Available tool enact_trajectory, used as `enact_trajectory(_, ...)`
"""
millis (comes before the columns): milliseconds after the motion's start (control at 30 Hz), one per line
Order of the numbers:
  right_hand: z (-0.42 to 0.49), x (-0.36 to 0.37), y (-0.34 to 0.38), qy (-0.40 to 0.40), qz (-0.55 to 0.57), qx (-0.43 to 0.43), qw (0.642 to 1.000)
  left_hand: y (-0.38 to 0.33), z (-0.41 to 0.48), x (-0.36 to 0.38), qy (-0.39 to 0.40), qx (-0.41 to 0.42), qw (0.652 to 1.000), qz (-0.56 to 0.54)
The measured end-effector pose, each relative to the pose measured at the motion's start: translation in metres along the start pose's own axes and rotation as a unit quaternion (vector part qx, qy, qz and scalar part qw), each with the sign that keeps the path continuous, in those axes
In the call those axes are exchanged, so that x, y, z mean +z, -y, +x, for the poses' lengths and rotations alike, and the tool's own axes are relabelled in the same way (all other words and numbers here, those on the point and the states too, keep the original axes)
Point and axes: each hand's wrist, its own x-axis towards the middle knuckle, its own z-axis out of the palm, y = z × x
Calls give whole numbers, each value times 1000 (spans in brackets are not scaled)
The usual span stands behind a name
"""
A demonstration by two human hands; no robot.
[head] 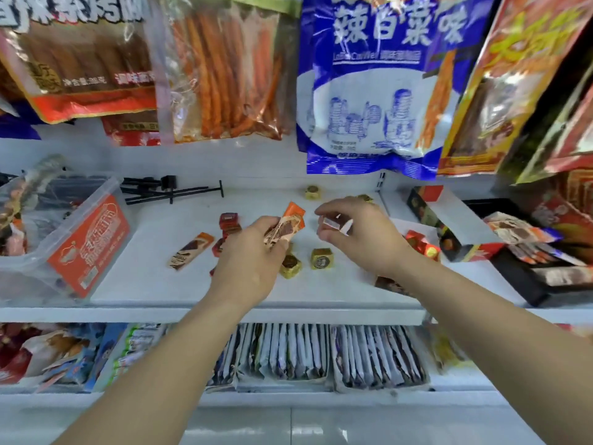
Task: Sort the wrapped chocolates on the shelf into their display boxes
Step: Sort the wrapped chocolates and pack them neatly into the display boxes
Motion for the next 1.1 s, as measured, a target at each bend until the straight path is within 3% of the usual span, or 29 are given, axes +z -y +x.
enact_trajectory(133,-73,-61,-38,-65,25,112,991,-44,-11,42,72,65,995,-17)
enact_trajectory(300,-110,-95,-77,-103,68,191,974,-86,-11,94,86,33,995,-39)
enact_trajectory(467,-113,-80,-82,-60,46,163,984,-102,-5,125,75,-1,996,-53)
enact_trajectory(733,-114,-75,-94,-44,-25,102,994,-103,-8,136,22,84,995,40)
enact_trajectory(1100,-112,-79,-95,2,-12,121,993,-110,-1,117,36,13,997,-73)
